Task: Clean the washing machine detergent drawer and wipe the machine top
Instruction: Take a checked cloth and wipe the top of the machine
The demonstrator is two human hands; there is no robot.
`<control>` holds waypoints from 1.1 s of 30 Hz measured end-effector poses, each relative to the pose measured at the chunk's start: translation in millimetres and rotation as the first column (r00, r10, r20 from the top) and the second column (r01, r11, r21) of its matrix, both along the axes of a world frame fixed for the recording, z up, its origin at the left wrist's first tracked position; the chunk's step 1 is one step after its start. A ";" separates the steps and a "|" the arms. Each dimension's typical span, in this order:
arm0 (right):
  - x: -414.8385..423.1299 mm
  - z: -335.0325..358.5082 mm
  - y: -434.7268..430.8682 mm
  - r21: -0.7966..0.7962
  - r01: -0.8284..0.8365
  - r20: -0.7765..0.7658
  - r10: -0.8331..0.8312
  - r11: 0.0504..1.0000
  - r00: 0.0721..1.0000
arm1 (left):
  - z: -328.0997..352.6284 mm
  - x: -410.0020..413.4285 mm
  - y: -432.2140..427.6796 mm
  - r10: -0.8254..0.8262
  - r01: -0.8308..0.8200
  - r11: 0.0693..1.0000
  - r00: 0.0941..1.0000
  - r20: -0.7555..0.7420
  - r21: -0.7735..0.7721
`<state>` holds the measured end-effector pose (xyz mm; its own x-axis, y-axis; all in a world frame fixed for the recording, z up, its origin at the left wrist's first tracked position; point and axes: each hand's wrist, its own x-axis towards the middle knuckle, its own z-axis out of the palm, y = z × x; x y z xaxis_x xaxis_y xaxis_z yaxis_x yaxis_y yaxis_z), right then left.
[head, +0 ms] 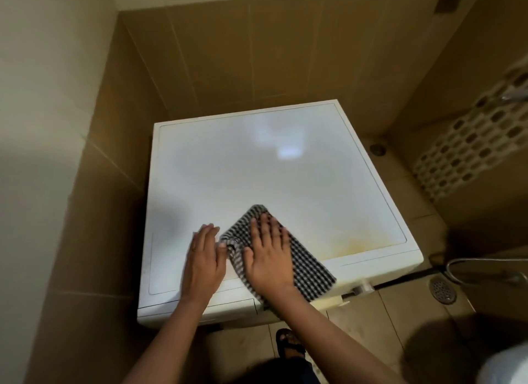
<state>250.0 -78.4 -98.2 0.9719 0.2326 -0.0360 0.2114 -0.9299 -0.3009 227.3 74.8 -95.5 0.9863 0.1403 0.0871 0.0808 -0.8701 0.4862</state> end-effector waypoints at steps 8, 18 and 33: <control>98.3 4.9 9.7 0.099 -0.117 -0.034 0.121 0.988 0.992 | -7.6 -1.4 1.8 0.058 -0.055 0.995 0.998 -0.031 0.082; 183.9 1.4 -163.2 -0.016 0.381 0.012 -0.380 0.925 0.925 | -9.7 0.2 0.9 0.091 -0.088 0.994 0.995 -0.035 0.066; 32.4 0.3 -40.3 -0.036 0.301 -0.009 -0.301 0.953 0.953 | -6.2 4.1 -5.9 0.092 -0.087 0.990 0.995 -0.033 0.113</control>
